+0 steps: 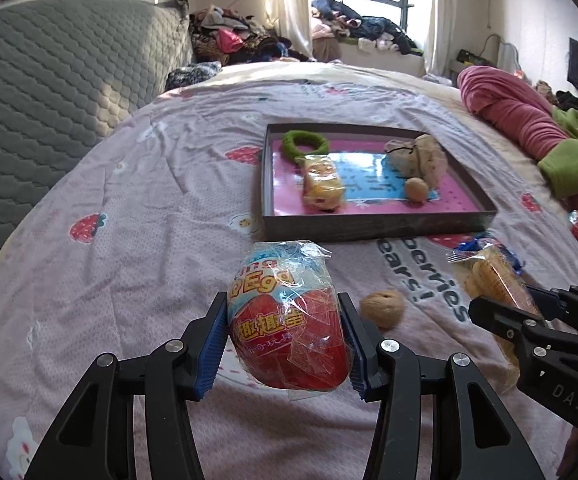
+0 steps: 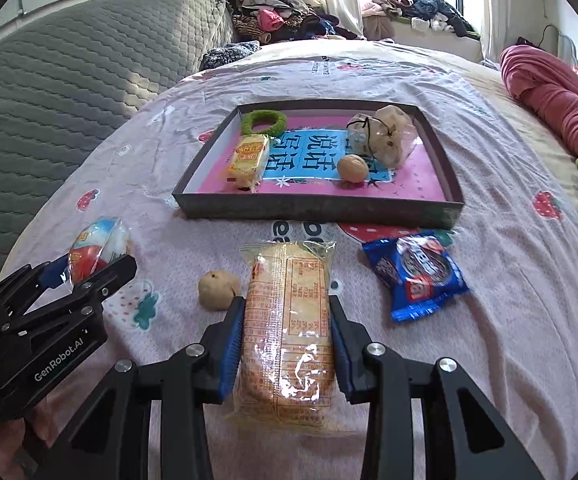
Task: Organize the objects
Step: 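Lift the egg packet with left gripper while right gripper lifts the wafer packet toward the tray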
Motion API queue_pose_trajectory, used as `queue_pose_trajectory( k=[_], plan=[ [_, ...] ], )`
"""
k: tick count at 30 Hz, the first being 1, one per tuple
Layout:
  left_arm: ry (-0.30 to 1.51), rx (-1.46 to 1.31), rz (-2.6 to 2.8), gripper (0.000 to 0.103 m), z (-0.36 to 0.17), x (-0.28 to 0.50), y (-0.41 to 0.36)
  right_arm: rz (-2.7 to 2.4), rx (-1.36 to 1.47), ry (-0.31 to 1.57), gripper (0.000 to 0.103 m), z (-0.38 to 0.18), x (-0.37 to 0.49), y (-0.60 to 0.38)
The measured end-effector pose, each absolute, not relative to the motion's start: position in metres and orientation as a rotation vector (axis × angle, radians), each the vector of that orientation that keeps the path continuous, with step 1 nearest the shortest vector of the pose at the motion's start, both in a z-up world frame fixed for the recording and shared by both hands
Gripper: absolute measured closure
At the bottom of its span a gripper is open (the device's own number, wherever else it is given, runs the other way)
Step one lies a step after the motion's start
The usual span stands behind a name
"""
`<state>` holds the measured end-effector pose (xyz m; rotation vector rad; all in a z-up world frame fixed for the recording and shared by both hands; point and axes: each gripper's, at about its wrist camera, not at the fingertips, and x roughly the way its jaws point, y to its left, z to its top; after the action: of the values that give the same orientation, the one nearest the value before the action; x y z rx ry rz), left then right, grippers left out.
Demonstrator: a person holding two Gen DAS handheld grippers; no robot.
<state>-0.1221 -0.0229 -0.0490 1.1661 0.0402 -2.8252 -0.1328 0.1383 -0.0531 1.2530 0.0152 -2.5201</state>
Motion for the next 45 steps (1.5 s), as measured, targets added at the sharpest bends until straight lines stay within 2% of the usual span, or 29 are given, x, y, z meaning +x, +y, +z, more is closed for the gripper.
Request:
queue_pose_trajectory(
  k=[29, 45],
  plan=[
    [0.162, 1.102, -2.854, 0.050, 0.000, -0.064, 0.008, -2.579, 1.084, 0.014, 0.064, 0.018, -0.080, 0.172],
    [0.104, 0.994, -2.892, 0.050, 0.055, -0.070, 0.015, -2.632, 0.926, 0.046, 0.064, 0.075, -0.073, 0.176]
  ],
)
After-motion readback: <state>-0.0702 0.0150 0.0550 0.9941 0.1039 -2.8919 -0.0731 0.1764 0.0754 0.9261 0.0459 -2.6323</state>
